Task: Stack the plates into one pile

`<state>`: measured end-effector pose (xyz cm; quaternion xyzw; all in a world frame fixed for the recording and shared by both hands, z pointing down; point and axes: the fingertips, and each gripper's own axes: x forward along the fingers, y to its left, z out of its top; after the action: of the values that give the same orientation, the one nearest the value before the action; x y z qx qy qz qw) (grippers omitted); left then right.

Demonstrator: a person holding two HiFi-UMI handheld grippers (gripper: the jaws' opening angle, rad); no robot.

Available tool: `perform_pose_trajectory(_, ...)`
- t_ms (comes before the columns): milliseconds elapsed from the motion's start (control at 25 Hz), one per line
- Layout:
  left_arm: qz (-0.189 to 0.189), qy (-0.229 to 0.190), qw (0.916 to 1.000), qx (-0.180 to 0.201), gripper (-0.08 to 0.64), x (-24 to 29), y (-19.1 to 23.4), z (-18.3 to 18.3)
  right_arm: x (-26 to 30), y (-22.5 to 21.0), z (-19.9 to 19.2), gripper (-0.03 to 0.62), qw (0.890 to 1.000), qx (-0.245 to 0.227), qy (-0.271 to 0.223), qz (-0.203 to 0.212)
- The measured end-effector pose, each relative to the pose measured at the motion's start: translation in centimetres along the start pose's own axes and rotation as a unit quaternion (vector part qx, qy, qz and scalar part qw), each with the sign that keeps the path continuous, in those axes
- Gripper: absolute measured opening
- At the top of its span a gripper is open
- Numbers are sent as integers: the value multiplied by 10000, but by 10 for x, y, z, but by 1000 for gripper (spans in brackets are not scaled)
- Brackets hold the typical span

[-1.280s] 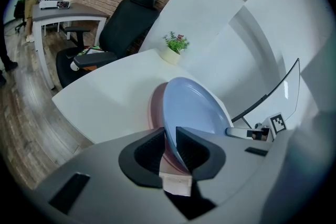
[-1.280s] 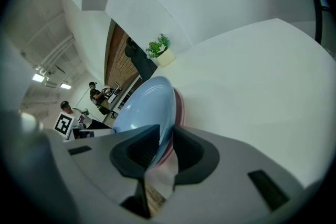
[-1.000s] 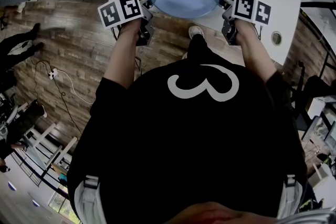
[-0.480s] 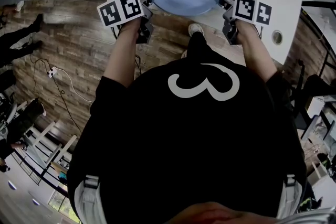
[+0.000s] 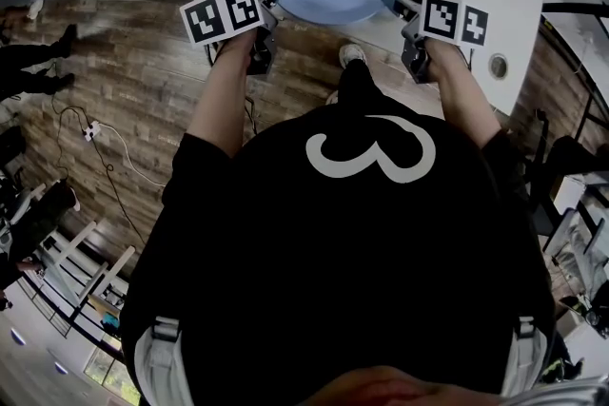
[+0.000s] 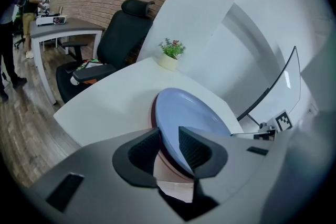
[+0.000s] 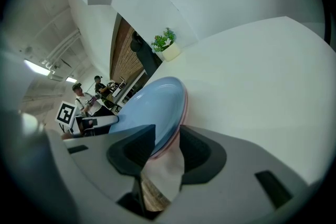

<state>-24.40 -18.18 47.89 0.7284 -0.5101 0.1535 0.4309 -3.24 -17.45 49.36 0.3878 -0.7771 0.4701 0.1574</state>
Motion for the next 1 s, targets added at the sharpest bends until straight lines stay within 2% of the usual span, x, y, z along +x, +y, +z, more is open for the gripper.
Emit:
perform_pose_trajectory(320, -80, -125, 9994, 301, 170, -5, 3, 3, -17, 13, 2, 138, 9997, -151, -168, -74)
perform_pose_trajectory(520, -100, 14, 9983, 573, 228, -9, 2, -10, -35, 26, -1, 140, 9990, -156, -408, -43)
perform_pose_trajectory(760, -284, -135, 9987, 391, 230, -29, -1, -20, -55, 41, -11, 140, 9980, -235, -589, 6)
perform_pose_trajectory(880, -466, -191, 9984, 248, 229, -46, -14, -21, -73, 50, -14, 138, 9971, -335, -678, 51)
perform_pose_trajectory(1000, -707, -407, 9963, 274, 229, -65, -39, -15, -95, 59, -12, 130, 9950, -549, -820, 184)
